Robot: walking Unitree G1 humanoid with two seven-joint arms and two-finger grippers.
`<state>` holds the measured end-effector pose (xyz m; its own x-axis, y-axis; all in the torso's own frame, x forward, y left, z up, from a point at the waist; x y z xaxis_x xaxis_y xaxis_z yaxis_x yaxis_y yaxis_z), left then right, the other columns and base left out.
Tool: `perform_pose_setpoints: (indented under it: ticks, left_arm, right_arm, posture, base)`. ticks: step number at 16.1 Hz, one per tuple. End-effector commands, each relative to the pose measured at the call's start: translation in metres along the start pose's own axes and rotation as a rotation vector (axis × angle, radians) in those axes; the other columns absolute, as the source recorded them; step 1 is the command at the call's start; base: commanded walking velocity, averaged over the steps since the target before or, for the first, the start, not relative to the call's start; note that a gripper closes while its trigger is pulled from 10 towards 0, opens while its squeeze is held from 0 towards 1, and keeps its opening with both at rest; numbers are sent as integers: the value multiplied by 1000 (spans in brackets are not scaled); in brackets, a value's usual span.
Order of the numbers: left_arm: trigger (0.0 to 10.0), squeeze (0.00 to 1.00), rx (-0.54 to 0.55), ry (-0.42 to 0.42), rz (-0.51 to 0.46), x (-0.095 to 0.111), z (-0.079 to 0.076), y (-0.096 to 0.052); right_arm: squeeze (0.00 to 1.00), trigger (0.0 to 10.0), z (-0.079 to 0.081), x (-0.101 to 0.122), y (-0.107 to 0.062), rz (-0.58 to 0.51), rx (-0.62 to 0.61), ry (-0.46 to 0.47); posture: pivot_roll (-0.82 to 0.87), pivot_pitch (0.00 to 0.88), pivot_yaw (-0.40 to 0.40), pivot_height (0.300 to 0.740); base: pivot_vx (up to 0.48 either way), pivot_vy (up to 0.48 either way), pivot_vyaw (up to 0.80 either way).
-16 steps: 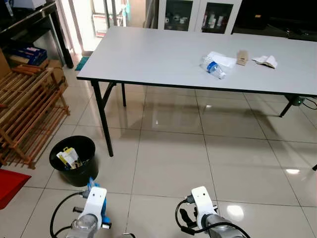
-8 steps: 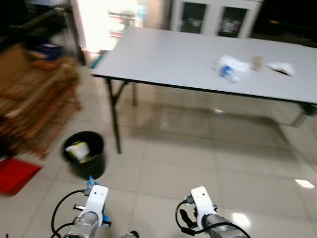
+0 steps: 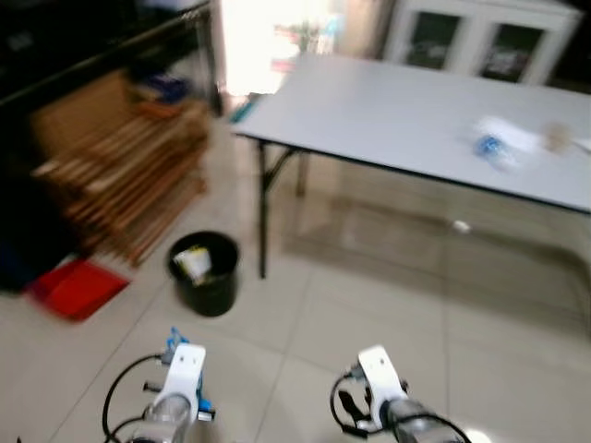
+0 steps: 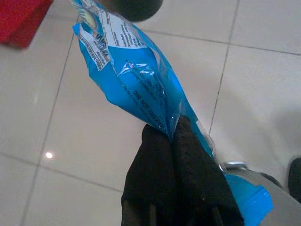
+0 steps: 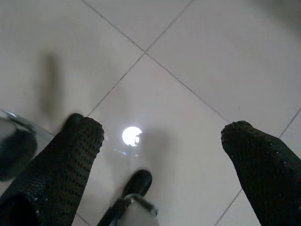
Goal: Picking trash to rubbish bin
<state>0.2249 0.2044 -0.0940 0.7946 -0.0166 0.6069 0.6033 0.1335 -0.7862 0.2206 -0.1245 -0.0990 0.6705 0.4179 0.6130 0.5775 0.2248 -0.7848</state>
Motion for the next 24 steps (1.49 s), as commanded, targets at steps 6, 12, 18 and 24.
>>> perform_pose_setpoints:
  ticks: [6,12,18,24]
  left_arm:
    - [10000,0,22,5,-2,-1,4,0]
    - [10000,0,23,-1,-9,-1,4,0]
    - [10000,0,37,2,-4,-2,7,-1]
    - [10000,0,43,12,-4,-1,7,0]
  right_arm:
    - [0,10000,0,6,1,-16,9,-3]
    - [0,10000,1,5,1,-13,13,-3]
    - [0,10000,0,4,1,-17,10,27]
    - [0,10000,0,4,0,-19,18,42]
  posture:
    - [37,17,-48,740]
    - [35,20,-48,740]
    - [35,24,-51,740]
    - [34,25,-52,740]
  base:
    - [0,0,800]
    - [0,0,800]
    - [0,0,592]
    - [431,0,0]
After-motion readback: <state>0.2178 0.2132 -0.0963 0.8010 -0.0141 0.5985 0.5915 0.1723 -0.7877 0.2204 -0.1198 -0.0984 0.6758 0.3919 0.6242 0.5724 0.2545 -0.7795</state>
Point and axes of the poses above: a point about 5 cm out from each wrist's last joint towards the gripper, its own y axis pointing out of the wrist towards the gripper, its own x axis along the axis of the wrist's last joint, z = x × y, the point moved 3 cm from there along y, pointing out of the wrist towards the gripper, and after that the axes turned 10 degrees about -y, right-handed, at the moved point
